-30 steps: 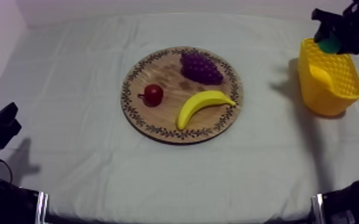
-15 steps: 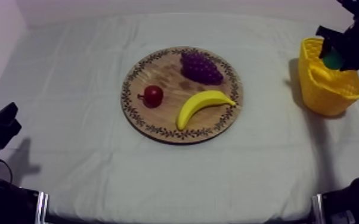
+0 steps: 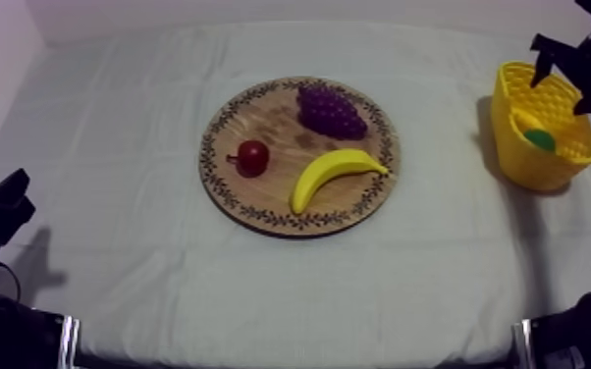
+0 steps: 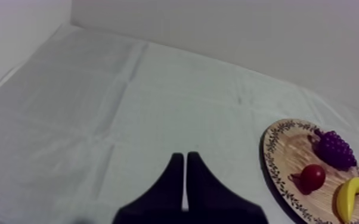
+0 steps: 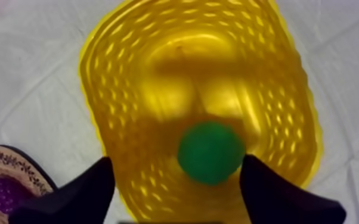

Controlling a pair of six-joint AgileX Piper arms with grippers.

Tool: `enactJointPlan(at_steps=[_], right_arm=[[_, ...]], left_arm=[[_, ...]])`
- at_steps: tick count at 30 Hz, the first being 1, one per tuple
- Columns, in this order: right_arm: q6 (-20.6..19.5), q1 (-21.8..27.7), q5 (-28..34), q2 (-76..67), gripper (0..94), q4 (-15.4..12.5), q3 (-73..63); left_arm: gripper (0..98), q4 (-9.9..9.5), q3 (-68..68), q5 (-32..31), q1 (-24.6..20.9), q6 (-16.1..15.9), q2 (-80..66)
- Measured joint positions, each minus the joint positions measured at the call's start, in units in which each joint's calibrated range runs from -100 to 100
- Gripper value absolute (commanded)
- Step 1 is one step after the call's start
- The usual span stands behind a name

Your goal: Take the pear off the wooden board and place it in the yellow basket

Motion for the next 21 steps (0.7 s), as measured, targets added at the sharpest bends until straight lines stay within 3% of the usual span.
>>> enactJointPlan(at_steps=[13, 21], right_arm=[[2.61, 0.89, 6.85, -20.12, 42.6, -0.21, 2.8], [1.93, -2.54, 4.32, -37.54, 25.3, 1.62, 8.36]], left_arm=[[0.1, 0.0, 0.0, 0.0, 0.0, 0.0, 0.0], [0.1, 0.0, 0.0, 0.0, 0.0, 0.0, 0.0]])
